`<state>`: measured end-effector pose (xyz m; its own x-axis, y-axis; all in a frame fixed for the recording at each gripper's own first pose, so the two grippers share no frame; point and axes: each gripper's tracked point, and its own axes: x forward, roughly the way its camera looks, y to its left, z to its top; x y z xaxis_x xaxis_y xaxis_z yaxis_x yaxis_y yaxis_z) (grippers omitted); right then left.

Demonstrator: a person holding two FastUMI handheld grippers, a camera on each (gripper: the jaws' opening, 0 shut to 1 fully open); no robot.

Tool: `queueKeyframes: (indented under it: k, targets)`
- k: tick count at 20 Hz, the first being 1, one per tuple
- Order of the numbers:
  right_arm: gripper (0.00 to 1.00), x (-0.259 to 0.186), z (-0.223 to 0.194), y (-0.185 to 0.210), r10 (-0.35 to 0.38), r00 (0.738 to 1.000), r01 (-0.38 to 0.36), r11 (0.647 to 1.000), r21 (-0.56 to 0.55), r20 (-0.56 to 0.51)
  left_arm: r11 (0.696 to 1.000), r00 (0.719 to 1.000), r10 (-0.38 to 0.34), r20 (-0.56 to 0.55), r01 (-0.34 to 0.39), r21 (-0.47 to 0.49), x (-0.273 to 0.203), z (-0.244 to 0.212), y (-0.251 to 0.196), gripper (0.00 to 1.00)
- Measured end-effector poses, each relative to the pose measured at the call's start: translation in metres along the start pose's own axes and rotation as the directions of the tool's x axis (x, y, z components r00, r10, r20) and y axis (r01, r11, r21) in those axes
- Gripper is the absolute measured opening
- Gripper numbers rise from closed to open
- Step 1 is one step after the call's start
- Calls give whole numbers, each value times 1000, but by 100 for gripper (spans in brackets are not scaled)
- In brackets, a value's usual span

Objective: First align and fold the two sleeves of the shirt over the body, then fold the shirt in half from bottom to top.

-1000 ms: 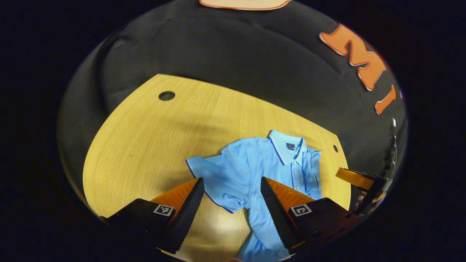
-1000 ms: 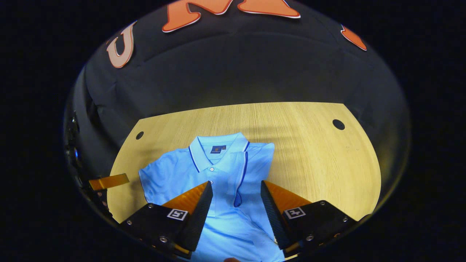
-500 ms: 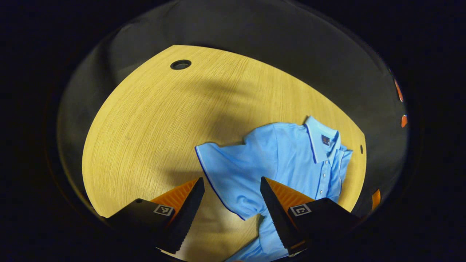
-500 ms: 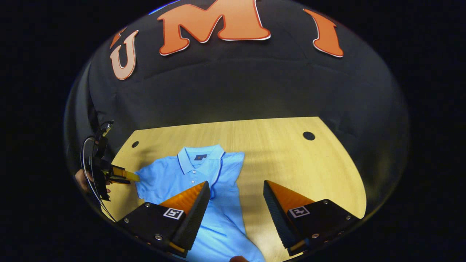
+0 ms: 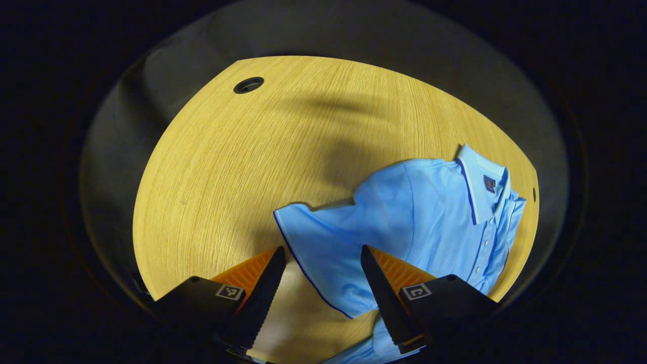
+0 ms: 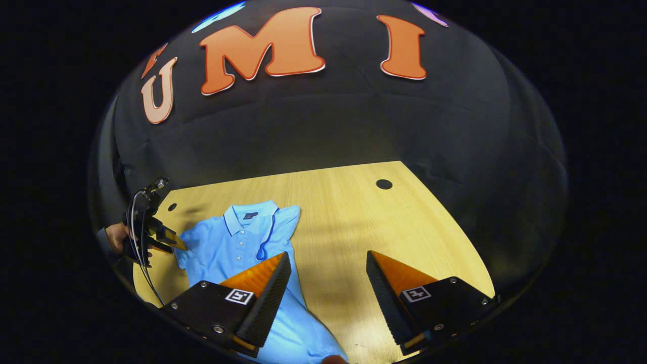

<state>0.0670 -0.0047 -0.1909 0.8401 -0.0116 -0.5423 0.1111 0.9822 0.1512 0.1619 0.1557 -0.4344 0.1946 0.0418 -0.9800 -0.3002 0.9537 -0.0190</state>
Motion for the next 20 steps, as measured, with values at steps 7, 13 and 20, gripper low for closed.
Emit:
queueKeyframes:
  k: [7, 13, 20]
  targets:
    - [93, -42, -26, -39, -107, 994, 106, 992, 75, 14, 994, 996, -87, 10, 86, 73, -3, 6, -33, 13]
    - [93, -69, -40, -48, -136, 991, 134, 987, 92, 9, 965, 976, -198, 96, 177, 192, -32, 23, -83, 13]
    - [93, -82, -51, -45, -132, 991, 131, 987, 89, 5, 900, 929, -339, 147, 275, 339, -62, 33, -159, 8]
